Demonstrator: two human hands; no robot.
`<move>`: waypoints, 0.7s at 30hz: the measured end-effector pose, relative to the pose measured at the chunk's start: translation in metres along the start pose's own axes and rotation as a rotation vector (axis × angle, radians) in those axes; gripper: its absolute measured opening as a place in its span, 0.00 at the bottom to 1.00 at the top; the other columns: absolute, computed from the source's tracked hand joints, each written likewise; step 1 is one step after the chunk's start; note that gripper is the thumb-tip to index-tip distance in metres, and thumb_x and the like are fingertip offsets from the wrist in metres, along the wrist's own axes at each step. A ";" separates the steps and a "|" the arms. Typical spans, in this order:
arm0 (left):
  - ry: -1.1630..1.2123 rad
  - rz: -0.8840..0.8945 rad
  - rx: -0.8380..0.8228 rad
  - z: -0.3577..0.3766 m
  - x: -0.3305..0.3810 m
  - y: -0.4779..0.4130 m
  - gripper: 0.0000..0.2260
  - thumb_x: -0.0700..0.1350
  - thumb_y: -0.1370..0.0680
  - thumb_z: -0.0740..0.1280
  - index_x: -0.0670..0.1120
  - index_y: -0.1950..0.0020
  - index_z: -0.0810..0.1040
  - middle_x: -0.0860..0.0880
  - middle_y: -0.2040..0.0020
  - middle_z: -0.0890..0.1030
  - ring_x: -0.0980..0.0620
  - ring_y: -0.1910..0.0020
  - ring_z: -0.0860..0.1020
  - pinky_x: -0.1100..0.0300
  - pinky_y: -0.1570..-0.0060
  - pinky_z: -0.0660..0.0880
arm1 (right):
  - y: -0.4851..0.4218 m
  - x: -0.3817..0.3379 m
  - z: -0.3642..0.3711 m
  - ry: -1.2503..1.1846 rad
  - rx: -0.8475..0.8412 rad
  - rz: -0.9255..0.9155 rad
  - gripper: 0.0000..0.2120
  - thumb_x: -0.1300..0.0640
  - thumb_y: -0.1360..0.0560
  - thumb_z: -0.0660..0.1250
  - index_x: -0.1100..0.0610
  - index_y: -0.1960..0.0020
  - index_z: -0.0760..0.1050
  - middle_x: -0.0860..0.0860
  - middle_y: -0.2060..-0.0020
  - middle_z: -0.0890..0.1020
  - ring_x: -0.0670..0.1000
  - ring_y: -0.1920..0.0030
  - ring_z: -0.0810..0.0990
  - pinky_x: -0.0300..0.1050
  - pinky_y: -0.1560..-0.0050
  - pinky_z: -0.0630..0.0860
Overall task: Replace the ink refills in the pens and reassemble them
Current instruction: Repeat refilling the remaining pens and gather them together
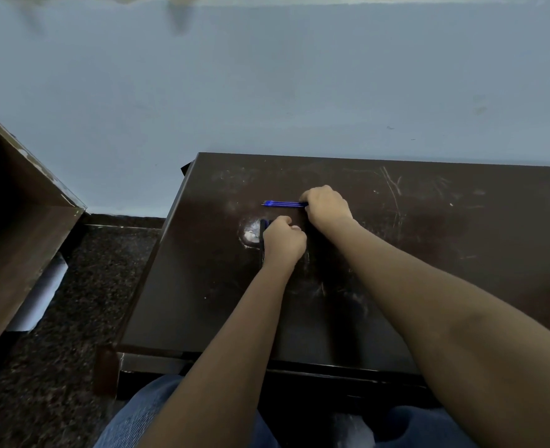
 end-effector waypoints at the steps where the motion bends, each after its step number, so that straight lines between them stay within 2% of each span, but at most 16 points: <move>1: -0.005 -0.010 -0.016 0.002 0.000 0.000 0.21 0.38 0.22 0.59 0.41 0.29 0.69 0.42 0.35 0.76 0.45 0.44 0.79 0.51 0.43 0.77 | 0.002 0.000 -0.001 0.017 0.011 0.003 0.15 0.66 0.23 0.58 0.59 0.40 0.77 0.59 0.43 0.79 0.61 0.45 0.79 0.52 0.49 0.76; 5: 0.041 -0.032 -0.068 0.008 0.002 0.004 0.22 0.35 0.24 0.60 0.40 0.29 0.69 0.41 0.36 0.75 0.45 0.46 0.79 0.54 0.49 0.76 | 0.022 0.003 -0.002 0.100 0.023 0.041 0.13 0.68 0.24 0.59 0.61 0.43 0.76 0.59 0.46 0.80 0.61 0.46 0.80 0.51 0.53 0.76; 6: 0.056 -0.028 -0.083 0.010 0.003 0.006 0.18 0.35 0.24 0.59 0.41 0.34 0.73 0.41 0.38 0.76 0.45 0.48 0.78 0.54 0.51 0.76 | 0.029 0.005 -0.001 0.115 0.022 0.056 0.12 0.67 0.24 0.59 0.62 0.43 0.76 0.59 0.46 0.80 0.61 0.46 0.80 0.51 0.53 0.76; 7: 0.058 -0.025 -0.097 0.011 0.004 0.010 0.13 0.35 0.24 0.58 0.43 0.43 0.77 0.41 0.42 0.77 0.45 0.51 0.77 0.53 0.53 0.75 | 0.035 0.007 0.000 0.121 0.021 0.079 0.12 0.67 0.24 0.59 0.62 0.43 0.76 0.59 0.46 0.79 0.61 0.46 0.80 0.51 0.53 0.76; 8: 0.046 -0.018 -0.101 0.013 0.005 0.013 0.11 0.35 0.24 0.58 0.49 0.54 0.75 0.40 0.45 0.77 0.45 0.52 0.76 0.52 0.54 0.74 | 0.043 0.010 0.000 0.117 0.019 0.107 0.12 0.67 0.24 0.59 0.62 0.42 0.75 0.59 0.46 0.79 0.62 0.45 0.80 0.51 0.52 0.76; 9: 0.040 -0.021 -0.107 0.016 0.004 0.014 0.13 0.35 0.24 0.58 0.53 0.62 0.69 0.40 0.45 0.78 0.44 0.52 0.76 0.51 0.54 0.75 | 0.050 0.013 0.001 0.104 0.015 0.136 0.12 0.66 0.23 0.59 0.62 0.42 0.75 0.60 0.45 0.79 0.62 0.45 0.80 0.51 0.52 0.76; 10: 0.022 -0.017 -0.107 0.019 0.004 0.016 0.15 0.36 0.24 0.57 0.55 0.65 0.65 0.39 0.45 0.78 0.43 0.50 0.77 0.50 0.52 0.75 | 0.057 0.016 0.003 0.086 0.010 0.164 0.13 0.66 0.23 0.60 0.61 0.41 0.76 0.60 0.45 0.79 0.62 0.45 0.80 0.50 0.52 0.76; 12: -0.006 -0.011 -0.117 0.025 0.002 0.021 0.17 0.36 0.24 0.57 0.55 0.66 0.62 0.40 0.44 0.78 0.41 0.46 0.78 0.47 0.45 0.76 | 0.072 0.020 0.006 0.047 -0.001 0.204 0.12 0.66 0.23 0.60 0.61 0.42 0.77 0.60 0.46 0.79 0.62 0.46 0.80 0.49 0.55 0.75; 14: -0.055 0.009 -0.147 0.032 0.002 0.027 0.15 0.35 0.23 0.57 0.52 0.65 0.67 0.41 0.50 0.77 0.42 0.48 0.77 0.49 0.48 0.75 | 0.085 0.024 0.010 -0.004 -0.002 0.240 0.12 0.66 0.24 0.60 0.61 0.43 0.77 0.60 0.47 0.80 0.62 0.47 0.80 0.49 0.55 0.75; 16: -0.111 0.042 -0.193 0.038 0.002 0.035 0.09 0.34 0.23 0.57 0.42 0.53 0.77 0.41 0.50 0.78 0.43 0.48 0.77 0.53 0.52 0.73 | 0.094 0.028 0.012 -0.054 -0.007 0.268 0.12 0.67 0.23 0.59 0.62 0.43 0.77 0.60 0.47 0.80 0.62 0.47 0.80 0.50 0.55 0.76; 18: -0.189 0.082 -0.209 0.040 0.004 0.040 0.15 0.35 0.22 0.57 0.39 0.37 0.76 0.42 0.39 0.78 0.43 0.39 0.75 0.55 0.43 0.71 | 0.099 0.032 0.013 -0.108 -0.011 0.291 0.12 0.67 0.23 0.59 0.63 0.42 0.77 0.60 0.47 0.79 0.62 0.47 0.80 0.50 0.55 0.77; 19: -0.228 0.091 -0.208 0.041 0.006 0.044 0.17 0.36 0.21 0.57 0.40 0.33 0.74 0.42 0.34 0.75 0.43 0.35 0.73 0.55 0.38 0.70 | 0.101 0.036 0.014 -0.138 -0.010 0.306 0.12 0.67 0.23 0.59 0.63 0.42 0.77 0.60 0.47 0.79 0.61 0.48 0.81 0.51 0.54 0.78; 21: -0.273 0.115 -0.208 0.042 0.007 0.046 0.18 0.36 0.21 0.58 0.40 0.31 0.73 0.41 0.32 0.74 0.44 0.33 0.72 0.56 0.35 0.68 | 0.104 0.040 0.017 -0.192 -0.006 0.332 0.12 0.67 0.23 0.60 0.63 0.43 0.77 0.61 0.47 0.79 0.61 0.49 0.81 0.52 0.52 0.80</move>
Point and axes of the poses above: each hand's wrist, its own y-axis away from the middle knuckle, its own z-axis out of the palm, x = y × z, the point moved 4 cm from there along -y, towards the middle knuckle
